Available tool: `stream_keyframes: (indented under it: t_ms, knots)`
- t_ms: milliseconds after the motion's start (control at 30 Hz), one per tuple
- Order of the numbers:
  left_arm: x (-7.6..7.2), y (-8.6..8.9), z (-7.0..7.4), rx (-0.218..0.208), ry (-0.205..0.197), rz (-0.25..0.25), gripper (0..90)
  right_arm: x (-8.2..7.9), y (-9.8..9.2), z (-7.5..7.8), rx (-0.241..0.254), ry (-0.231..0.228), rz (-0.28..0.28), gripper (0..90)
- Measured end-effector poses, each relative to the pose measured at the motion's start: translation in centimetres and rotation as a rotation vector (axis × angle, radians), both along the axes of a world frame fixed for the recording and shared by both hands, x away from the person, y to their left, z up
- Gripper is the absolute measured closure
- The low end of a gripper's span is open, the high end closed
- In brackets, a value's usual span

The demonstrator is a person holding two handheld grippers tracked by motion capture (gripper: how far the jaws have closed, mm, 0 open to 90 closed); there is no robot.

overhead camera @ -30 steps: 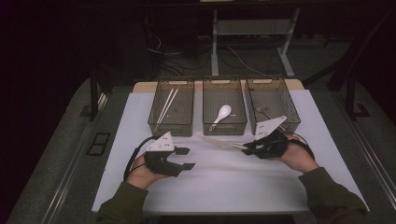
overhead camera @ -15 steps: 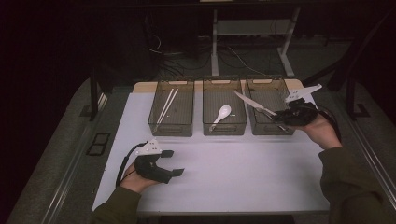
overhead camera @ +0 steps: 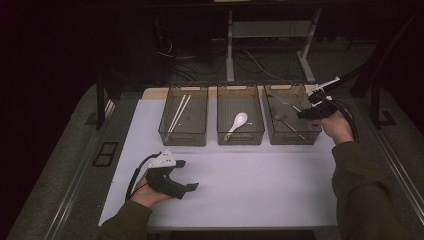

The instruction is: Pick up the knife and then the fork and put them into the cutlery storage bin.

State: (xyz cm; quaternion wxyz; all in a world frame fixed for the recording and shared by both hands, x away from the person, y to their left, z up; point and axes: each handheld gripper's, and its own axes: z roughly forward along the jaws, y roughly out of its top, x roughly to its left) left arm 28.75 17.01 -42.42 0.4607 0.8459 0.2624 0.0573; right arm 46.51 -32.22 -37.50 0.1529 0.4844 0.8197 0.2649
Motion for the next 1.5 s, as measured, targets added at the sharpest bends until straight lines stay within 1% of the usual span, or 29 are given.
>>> stream_keyframes:
  t_ms: [100, 167, 267, 300, 333, 433, 533, 600, 633, 667, 733, 800, 900, 967, 1033, 1100, 1167, 1200, 1267, 1300, 1433, 1500]
  knots:
    - [0.0, -0.1, 0.0, 0.007, 0.0, -0.011, 6.8, 0.3, 0.4, -0.8, -0.006, 0.028, -0.027, 77.4]
    - [0.0, -0.2, -0.1, 0.008, 0.001, -0.011, 6.8, 0.5, 0.6, -1.2, -0.001, 0.046, -0.026, 77.3]
    - [0.0, -0.4, -0.1, 0.011, 0.001, -0.017, 6.8, 0.6, 0.9, -1.9, -0.011, 0.064, -0.033, 75.8]
    - [0.0, -0.4, -0.1, 0.011, 0.001, -0.018, 6.8, 0.6, 0.9, -2.0, 0.011, 0.07, -0.039, 71.1]
    - [0.0, -0.4, -0.1, 0.011, 0.001, -0.018, 6.8, 0.6, 0.8, -2.0, 0.036, 0.068, -0.037, 68.9]
    - [0.0, -0.3, -0.1, 0.009, -0.002, -0.014, 6.7, 0.4, 0.6, -1.6, 0.051, 0.029, -0.037, 58.8]
    - [0.1, -0.2, 0.0, 0.009, -0.004, -0.012, 6.6, 0.0, 0.3, -0.8, 0.107, 0.0, -0.017, 48.5]
    - [0.1, -0.2, 0.0, 0.01, -0.006, -0.011, 6.5, -0.5, 0.2, -0.3, 0.141, -0.017, -0.001, 44.1]
    - [0.1, -0.2, 0.0, 0.009, -0.007, -0.011, 6.5, -0.8, 0.1, -0.1, 0.154, -0.034, 0.005, 41.9]
    - [0.1, -0.2, 0.0, 0.007, -0.009, -0.01, 6.4, -1.1, 0.0, 0.1, 0.171, -0.047, 0.01, 40.0]
    - [0.1, -0.2, 0.0, 0.007, -0.013, -0.008, 6.4, -1.7, -0.1, 0.4, 0.217, -0.059, 0.028, 37.1]
    - [0.1, -0.2, 0.0, 0.005, -0.017, -0.004, 6.2, -2.3, -0.1, 0.7, 0.241, -0.078, 0.043, 33.7]
    - [0.0, -0.1, 0.1, 0.004, -0.021, 0.001, 5.3, -3.4, -0.1, 0.9, 0.291, -0.107, 0.075, 29.1]
    - [0.1, -0.1, 0.1, -0.007, -0.022, 0.007, 4.6, -4.2, -0.1, 1.0, 0.328, -0.129, 0.104, 28.3]
    - [0.1, 0.0, 0.1, -0.011, -0.024, 0.015, 3.6, -5.1, 0.0, 1.1, 0.352, -0.152, 0.135, 27.4]
    - [0.1, 0.0, 0.1, -0.008, -0.028, 0.016, 3.0, -6.1, 0.1, 1.2, 0.365, -0.167, 0.161, 26.1]
    - [0.1, 0.0, 0.1, -0.007, -0.032, 0.021, 2.4, -7.0, 0.4, 1.2, 0.359, -0.186, 0.17, 24.8]
    - [0.1, 0.0, 0.1, -0.008, -0.031, 0.021, 2.1, -7.5, 0.4, 1.1, 0.347, -0.199, 0.183, 24.4]
    - [0.1, -0.1, 0.1, -0.007, -0.029, 0.022, 2.1, -8.5, 0.5, 0.9, 0.374, -0.206, 0.202, 24.1]
    - [0.1, -0.1, 0.0, -0.003, -0.027, 0.022, 1.8, -9.0, 0.6, 0.8, 0.378, -0.208, 0.21, 23.1]
    - [0.0, -0.3, 0.0, -0.002, -0.026, 0.019, 0.0, -10.9, 0.9, 0.2, 0.372, -0.226, 0.236, 19.3]
    - [0.0, -0.3, 0.0, -0.003, -0.026, 0.019, 0.0, -11.8, 1.2, -0.2, 0.366, -0.241, 0.24, 18.3]
